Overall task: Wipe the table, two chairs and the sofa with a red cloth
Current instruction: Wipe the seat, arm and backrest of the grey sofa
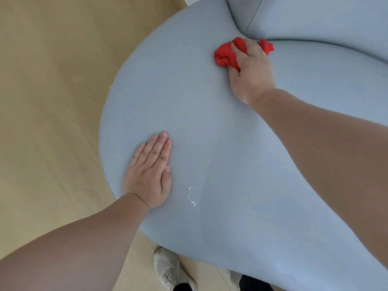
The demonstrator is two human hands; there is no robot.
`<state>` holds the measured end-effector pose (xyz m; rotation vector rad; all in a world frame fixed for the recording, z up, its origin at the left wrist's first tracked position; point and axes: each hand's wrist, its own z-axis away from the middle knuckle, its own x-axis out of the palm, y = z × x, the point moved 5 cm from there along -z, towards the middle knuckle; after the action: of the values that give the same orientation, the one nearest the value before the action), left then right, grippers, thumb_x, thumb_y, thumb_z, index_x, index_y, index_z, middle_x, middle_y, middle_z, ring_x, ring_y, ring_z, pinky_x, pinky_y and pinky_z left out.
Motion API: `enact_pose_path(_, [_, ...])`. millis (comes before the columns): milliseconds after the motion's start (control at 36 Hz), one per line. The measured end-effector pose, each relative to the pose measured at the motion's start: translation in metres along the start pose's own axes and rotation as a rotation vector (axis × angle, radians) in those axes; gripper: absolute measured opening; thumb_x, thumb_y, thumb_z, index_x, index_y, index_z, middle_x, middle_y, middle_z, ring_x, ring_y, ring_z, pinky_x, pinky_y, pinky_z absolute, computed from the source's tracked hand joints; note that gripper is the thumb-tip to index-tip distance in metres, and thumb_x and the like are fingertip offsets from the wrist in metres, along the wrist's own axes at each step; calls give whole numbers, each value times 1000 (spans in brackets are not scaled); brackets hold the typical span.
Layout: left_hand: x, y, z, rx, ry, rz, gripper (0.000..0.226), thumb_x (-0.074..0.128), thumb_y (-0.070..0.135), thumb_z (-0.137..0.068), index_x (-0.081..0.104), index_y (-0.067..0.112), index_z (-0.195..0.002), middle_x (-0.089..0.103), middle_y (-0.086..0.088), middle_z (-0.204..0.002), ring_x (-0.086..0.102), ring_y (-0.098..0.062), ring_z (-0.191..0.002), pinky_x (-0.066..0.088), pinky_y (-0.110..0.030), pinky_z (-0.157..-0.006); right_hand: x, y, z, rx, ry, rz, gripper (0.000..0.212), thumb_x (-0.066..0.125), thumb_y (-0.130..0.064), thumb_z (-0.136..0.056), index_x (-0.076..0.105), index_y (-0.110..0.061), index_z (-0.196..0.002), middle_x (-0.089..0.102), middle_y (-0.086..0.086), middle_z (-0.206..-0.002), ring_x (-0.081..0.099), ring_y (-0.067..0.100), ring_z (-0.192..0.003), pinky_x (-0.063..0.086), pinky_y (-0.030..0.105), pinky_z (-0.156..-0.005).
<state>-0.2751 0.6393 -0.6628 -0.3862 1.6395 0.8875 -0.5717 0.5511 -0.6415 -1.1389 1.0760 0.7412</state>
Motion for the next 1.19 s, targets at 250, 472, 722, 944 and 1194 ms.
enact_pose_path(250, [1,-1,1,3,-8,0,56,29,20,-89,36,0,-141,35,-13,-150,19,-19,-145,16,-40,-118,-2,-6,5,3,-14,12,55,42,-25,-90,45,-8,-143,38,17,-148,33,36,-136,18,37,-117])
enact_pose_path(472, [1,-2,0,2,0,-7,56,29,19,-89,34,2,-142,33,-11,-150,15,-15,-145,15,-39,-118,7,-25,22,-59,-31,19,58,42,-25,-85,51,-4,-137,43,21,-143,38,41,-132,23,47,-115])
enact_pose_path(722, [-3,0,-1,3,-45,0,58,30,21,-88,41,-2,-140,33,-13,-150,27,-26,-140,15,-39,-117,21,-40,41,-17,-29,13,63,33,-33,-82,55,-5,-134,46,23,-141,41,42,-130,26,50,-114])
enact_pose_path(944, [-8,0,0,2,-60,29,57,32,22,-88,42,0,-140,36,-14,-150,28,-24,-140,17,-39,-117,28,-64,83,9,-110,19,71,27,-36,-77,52,-10,-138,42,19,-146,35,39,-136,26,48,-115])
enact_pose_path(1194, [-29,-4,9,-39,-30,103,53,35,16,-84,51,-6,-130,48,-20,-140,45,-33,-129,23,-39,-112,38,-95,147,-7,-116,-49,57,47,-18,-81,53,-7,-136,43,23,-144,36,45,-135,25,50,-115])
